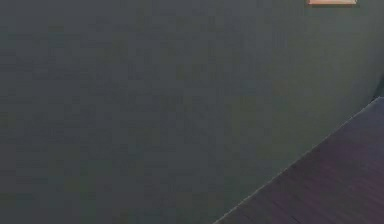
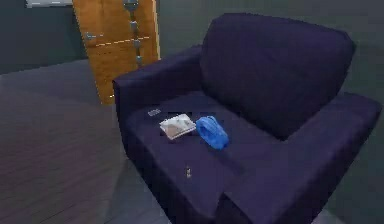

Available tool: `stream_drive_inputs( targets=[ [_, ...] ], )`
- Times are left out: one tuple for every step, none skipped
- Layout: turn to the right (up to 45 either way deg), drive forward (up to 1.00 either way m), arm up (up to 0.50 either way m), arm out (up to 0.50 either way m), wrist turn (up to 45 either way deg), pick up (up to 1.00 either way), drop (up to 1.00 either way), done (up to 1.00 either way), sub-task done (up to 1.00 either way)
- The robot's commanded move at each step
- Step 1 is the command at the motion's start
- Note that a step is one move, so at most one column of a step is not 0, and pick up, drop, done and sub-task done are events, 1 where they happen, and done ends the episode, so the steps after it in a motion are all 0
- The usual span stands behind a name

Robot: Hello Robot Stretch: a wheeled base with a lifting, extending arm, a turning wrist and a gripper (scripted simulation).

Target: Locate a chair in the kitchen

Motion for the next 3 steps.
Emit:
stream_drive_inputs(
  targets=[
    [45.0, 0.0, 0.0, 0.0, 0.0, 0.0, 0.0, 0.0, 0.0],
    [6.0, 0.0, 0.0, 0.0, 0.0, 0.0, 0.0, 0.0, 0.0],
    [0.0, 1.0, 0.0, 0.0, 0.0, 0.0, 0.0, 0.0, 0.0]
  ],
)
